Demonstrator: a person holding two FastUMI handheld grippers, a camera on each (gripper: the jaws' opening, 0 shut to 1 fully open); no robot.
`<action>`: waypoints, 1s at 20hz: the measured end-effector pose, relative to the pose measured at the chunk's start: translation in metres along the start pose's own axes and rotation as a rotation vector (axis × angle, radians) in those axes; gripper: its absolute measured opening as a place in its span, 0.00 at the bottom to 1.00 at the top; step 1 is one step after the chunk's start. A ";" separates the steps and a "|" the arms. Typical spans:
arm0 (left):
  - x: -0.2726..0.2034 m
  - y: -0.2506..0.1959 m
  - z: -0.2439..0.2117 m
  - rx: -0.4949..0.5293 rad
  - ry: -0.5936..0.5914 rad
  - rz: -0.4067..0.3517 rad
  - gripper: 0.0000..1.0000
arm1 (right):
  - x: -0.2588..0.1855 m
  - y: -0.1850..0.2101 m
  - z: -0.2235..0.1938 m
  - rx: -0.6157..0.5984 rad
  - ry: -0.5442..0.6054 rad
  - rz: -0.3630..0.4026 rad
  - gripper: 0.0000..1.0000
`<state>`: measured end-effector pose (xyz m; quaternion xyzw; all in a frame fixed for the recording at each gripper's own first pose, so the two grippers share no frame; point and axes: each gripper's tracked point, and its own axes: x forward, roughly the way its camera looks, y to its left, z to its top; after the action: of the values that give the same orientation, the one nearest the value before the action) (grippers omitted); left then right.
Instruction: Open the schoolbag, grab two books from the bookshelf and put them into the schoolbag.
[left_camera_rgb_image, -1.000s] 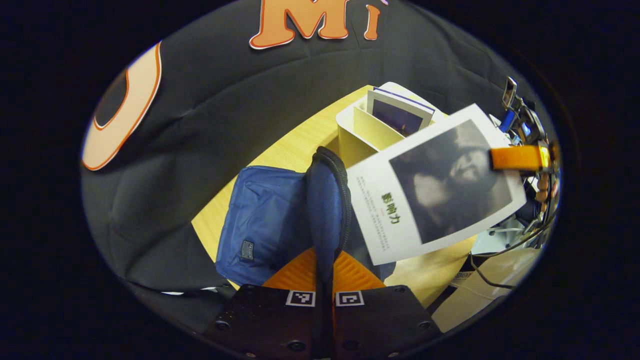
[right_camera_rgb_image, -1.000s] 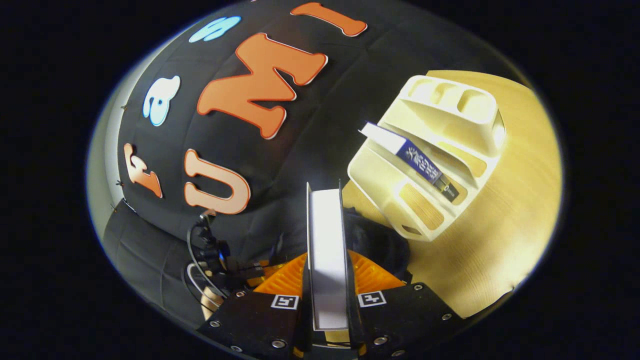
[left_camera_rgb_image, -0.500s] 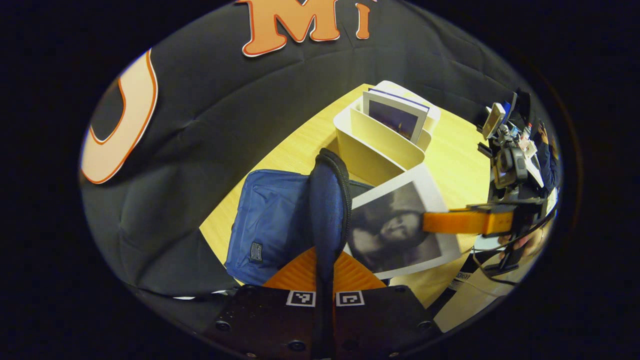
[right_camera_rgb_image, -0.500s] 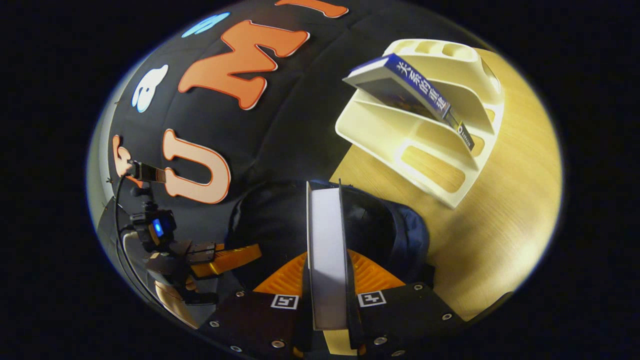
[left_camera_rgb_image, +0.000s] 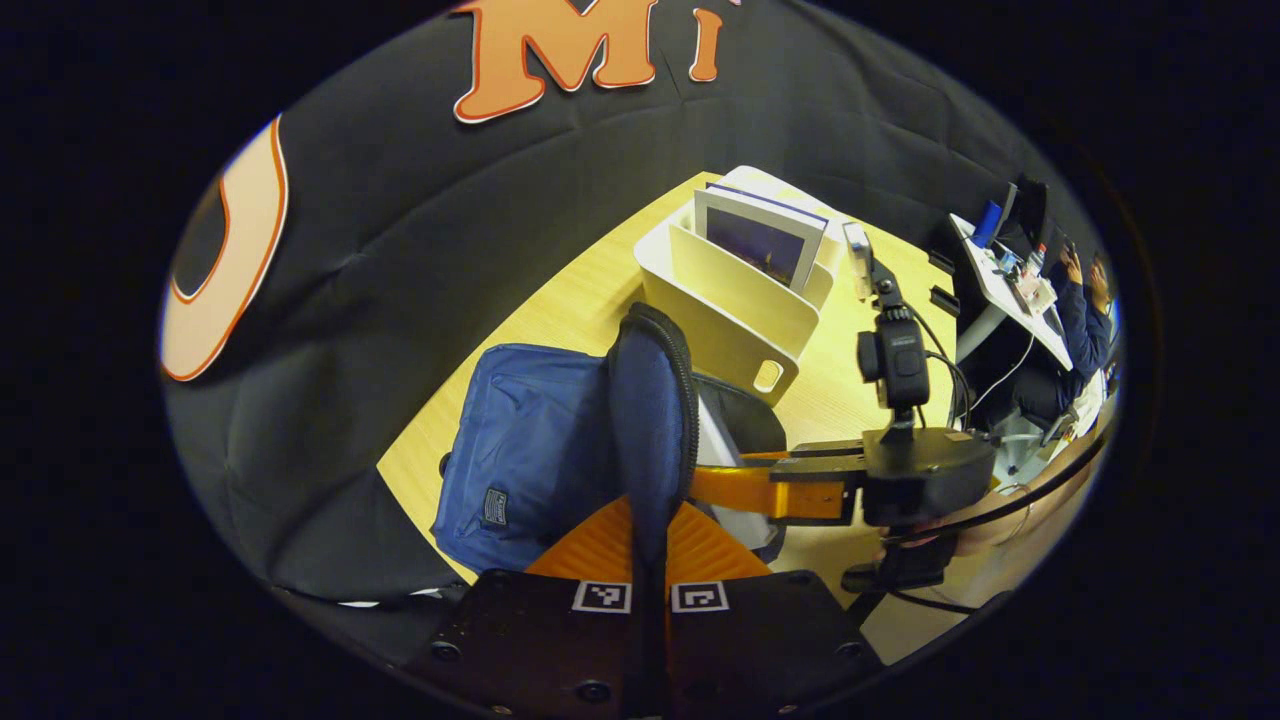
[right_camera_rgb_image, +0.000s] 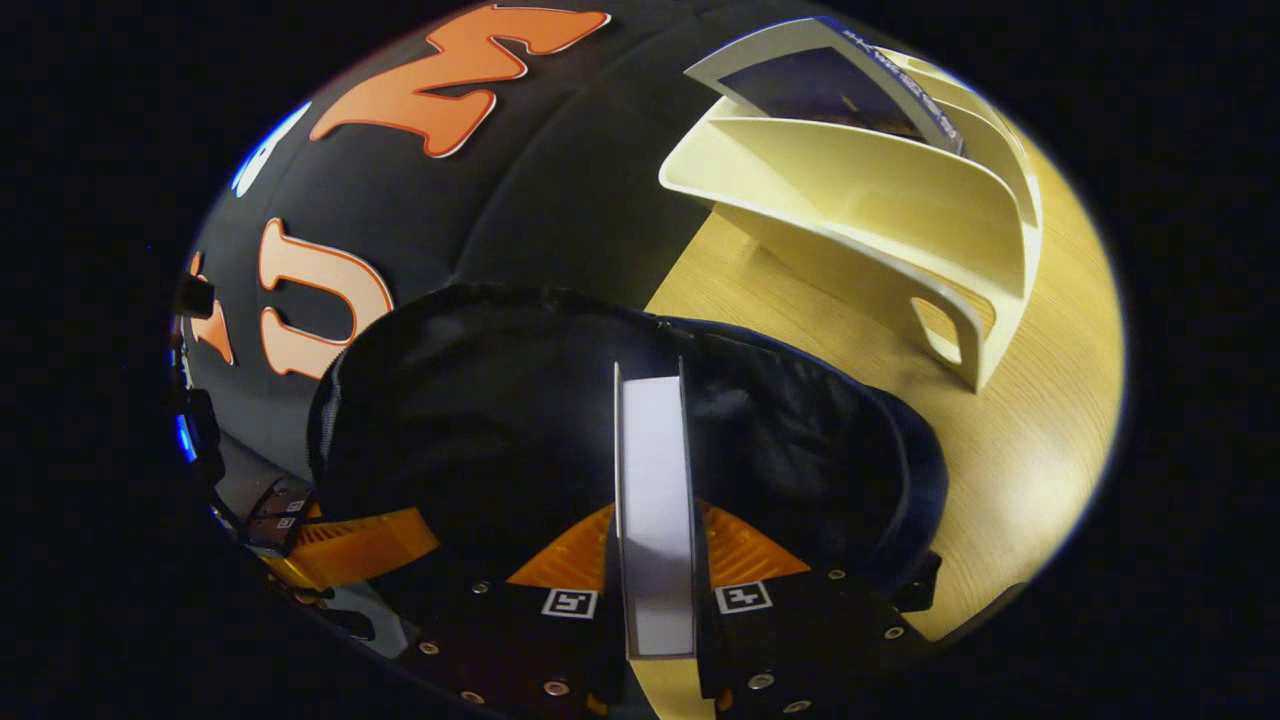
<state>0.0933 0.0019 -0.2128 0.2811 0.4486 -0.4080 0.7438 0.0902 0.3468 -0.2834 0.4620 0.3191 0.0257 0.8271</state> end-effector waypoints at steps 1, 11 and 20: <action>0.000 0.000 0.001 0.009 0.000 0.002 0.01 | 0.006 0.002 0.001 0.003 -0.003 0.009 0.28; 0.004 0.012 -0.010 -0.028 0.037 0.008 0.01 | 0.024 0.002 -0.013 -0.085 0.080 -0.045 0.51; 0.002 0.028 -0.015 -0.081 0.031 0.036 0.01 | -0.004 -0.022 -0.007 -0.165 0.098 -0.120 0.93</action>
<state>0.1117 0.0274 -0.2199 0.2651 0.4711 -0.3717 0.7547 0.0779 0.3377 -0.3013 0.3706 0.3830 0.0249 0.8458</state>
